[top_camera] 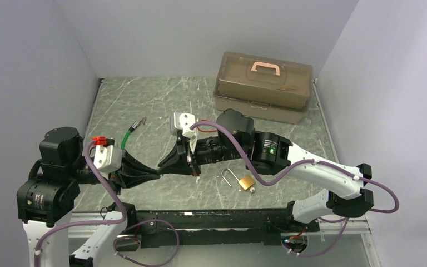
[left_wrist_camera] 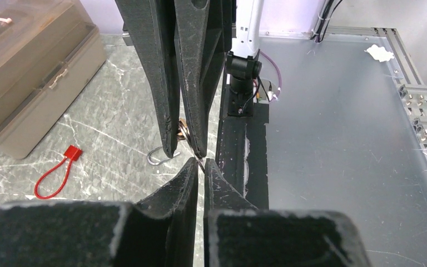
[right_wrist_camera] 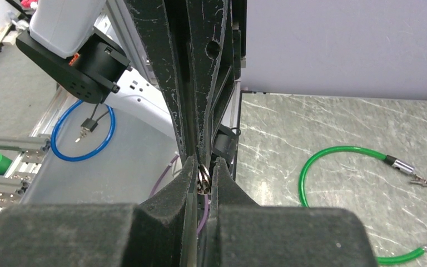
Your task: Unlock with the key
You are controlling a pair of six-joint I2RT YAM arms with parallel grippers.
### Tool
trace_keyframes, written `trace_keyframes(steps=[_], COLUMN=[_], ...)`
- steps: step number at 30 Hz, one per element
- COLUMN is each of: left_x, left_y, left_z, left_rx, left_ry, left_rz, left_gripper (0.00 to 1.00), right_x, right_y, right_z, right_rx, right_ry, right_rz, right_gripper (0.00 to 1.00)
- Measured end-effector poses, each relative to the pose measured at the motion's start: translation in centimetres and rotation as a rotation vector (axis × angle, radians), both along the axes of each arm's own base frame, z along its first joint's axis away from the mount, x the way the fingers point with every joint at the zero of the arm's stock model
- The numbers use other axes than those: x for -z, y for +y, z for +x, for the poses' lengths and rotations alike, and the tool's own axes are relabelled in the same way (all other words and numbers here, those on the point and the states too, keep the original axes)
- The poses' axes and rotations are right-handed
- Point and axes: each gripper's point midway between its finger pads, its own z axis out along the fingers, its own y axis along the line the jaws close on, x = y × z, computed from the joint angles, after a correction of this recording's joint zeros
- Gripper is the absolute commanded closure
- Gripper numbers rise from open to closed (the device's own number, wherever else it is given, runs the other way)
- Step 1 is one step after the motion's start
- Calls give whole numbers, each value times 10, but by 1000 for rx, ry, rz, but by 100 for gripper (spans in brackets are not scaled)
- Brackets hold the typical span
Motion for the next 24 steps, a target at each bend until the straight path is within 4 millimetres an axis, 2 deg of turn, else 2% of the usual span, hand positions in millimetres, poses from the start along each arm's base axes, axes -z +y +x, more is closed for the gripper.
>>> trace_keyframes(steps=[6, 9, 13, 15, 17, 24], left_x=[3, 4, 1, 0, -1, -1], left_y=[1, 2, 3, 3, 4, 5], left_z=[2, 5, 7, 8, 7, 3], left_rx=[-14, -31, -51, -58, -62, -60], left_ry=[1, 0, -14, -19, -25, -21], left_rz=[14, 23, 27, 26, 24, 31], left_gripper=[100, 100, 100, 100, 100, 100], right_x=[4, 6, 7, 7, 6, 1], right_y=[-2, -4, -5, -6, -7, -12], right_z=[-1, -2, -2, -1, 0, 4], right_rx=[-5, -9, -10, -9, -5, 13], right_ry=[-13, -16, -21, -22, -28, -51], right_rz=[-21, -34, -43, -45, -47, -57], right_gripper=[100, 99, 68, 65, 54, 45])
